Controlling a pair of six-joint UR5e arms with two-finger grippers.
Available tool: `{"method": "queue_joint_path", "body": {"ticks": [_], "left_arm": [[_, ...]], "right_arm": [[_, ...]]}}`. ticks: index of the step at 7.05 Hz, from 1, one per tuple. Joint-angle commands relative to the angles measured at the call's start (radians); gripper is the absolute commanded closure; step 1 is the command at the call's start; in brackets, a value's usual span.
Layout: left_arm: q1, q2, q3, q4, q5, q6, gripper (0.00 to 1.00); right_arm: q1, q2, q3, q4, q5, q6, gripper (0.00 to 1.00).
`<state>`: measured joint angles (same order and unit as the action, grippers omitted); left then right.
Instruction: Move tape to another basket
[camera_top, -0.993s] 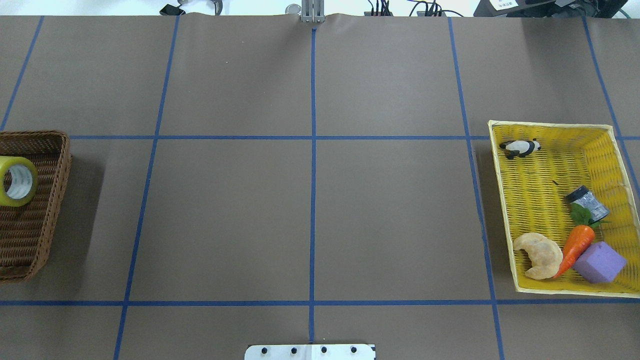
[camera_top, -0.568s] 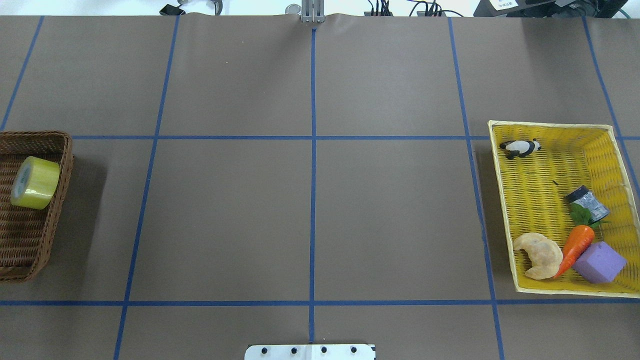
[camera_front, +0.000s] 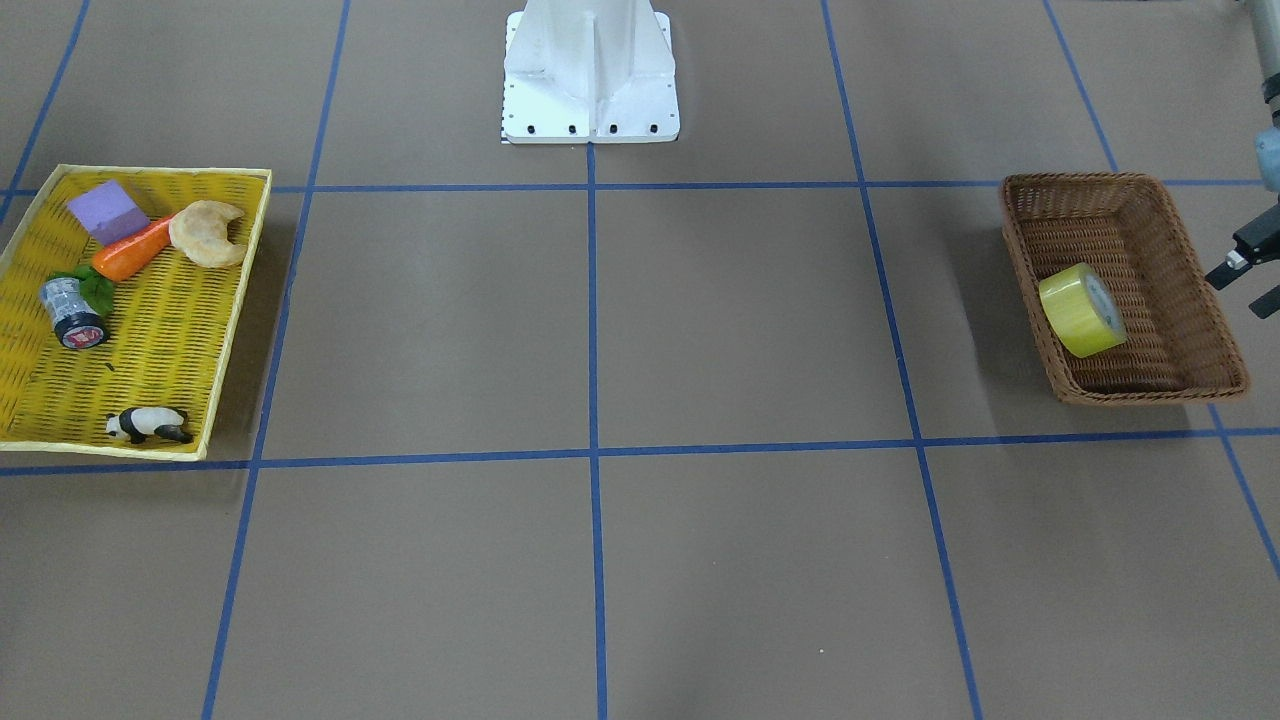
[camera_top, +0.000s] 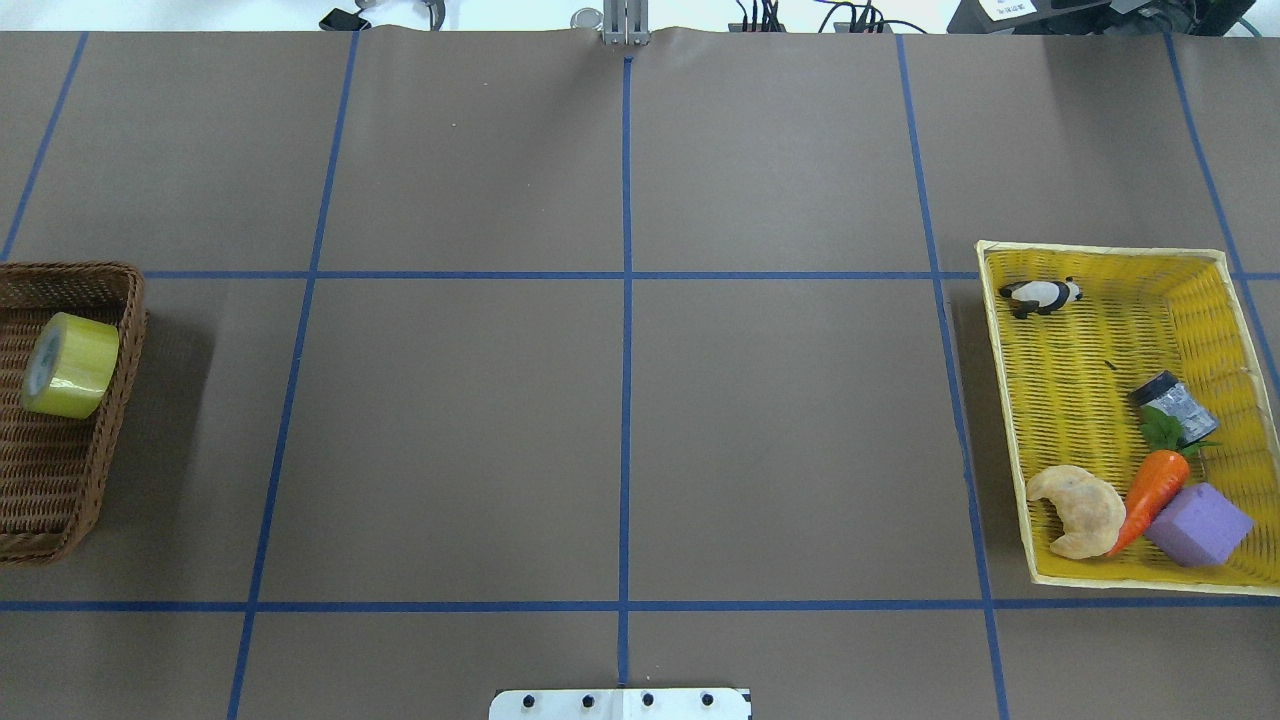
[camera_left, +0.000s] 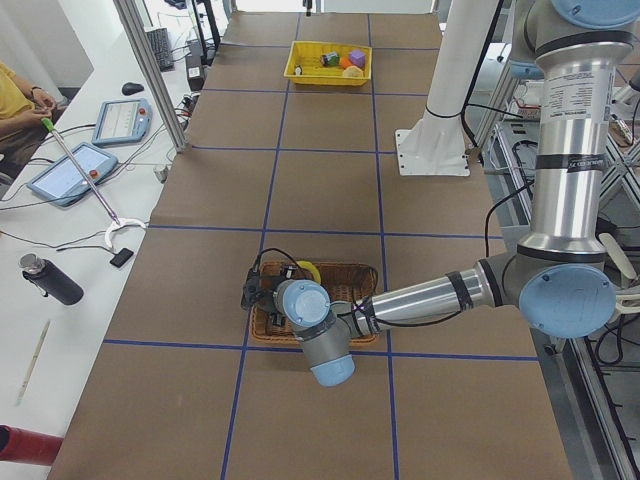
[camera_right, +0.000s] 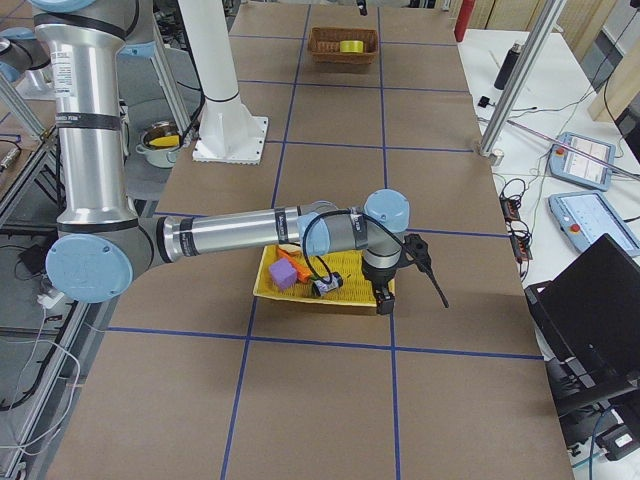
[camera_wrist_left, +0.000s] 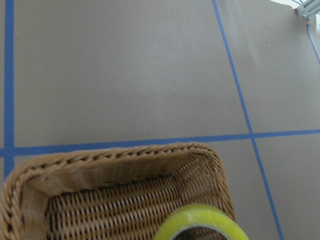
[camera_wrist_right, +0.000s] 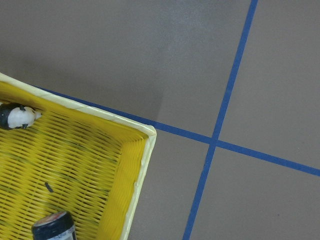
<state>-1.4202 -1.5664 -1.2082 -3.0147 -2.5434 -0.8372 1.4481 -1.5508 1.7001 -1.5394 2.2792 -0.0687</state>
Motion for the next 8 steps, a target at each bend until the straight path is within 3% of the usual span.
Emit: {"method": "queue_joint_path", "body": {"ticks": [1,3,4,6,7,8], "left_arm": [[-0.035,-0.004,-0.008,0.205,0.176,0.305,0.01],[-0.051,-0.037,-0.016,0.380,0.389,0.571,0.01],[-0.080,-0.055,-0.037,0.511,0.422,0.686,0.01],[-0.149,-0.081,-0.228,0.972,0.408,0.875,0.01],[-0.155,-0.081,-0.291,1.230,0.350,0.883,0.01],[-0.157,-0.064,-0.292,1.316,0.312,0.885,0.01]], "right_arm": [[0.000,-0.008,0.001,0.002,0.000,0.000,0.00],[0.000,-0.008,0.000,0.002,-0.001,0.000,0.00],[0.000,-0.011,0.000,0.002,-0.001,0.000,0.00],[0.000,-0.011,0.000,0.002,-0.001,0.001,0.00],[0.000,-0.012,0.000,0.002,-0.001,0.003,0.00],[0.000,-0.015,0.000,0.002,-0.001,0.003,0.00]]}}
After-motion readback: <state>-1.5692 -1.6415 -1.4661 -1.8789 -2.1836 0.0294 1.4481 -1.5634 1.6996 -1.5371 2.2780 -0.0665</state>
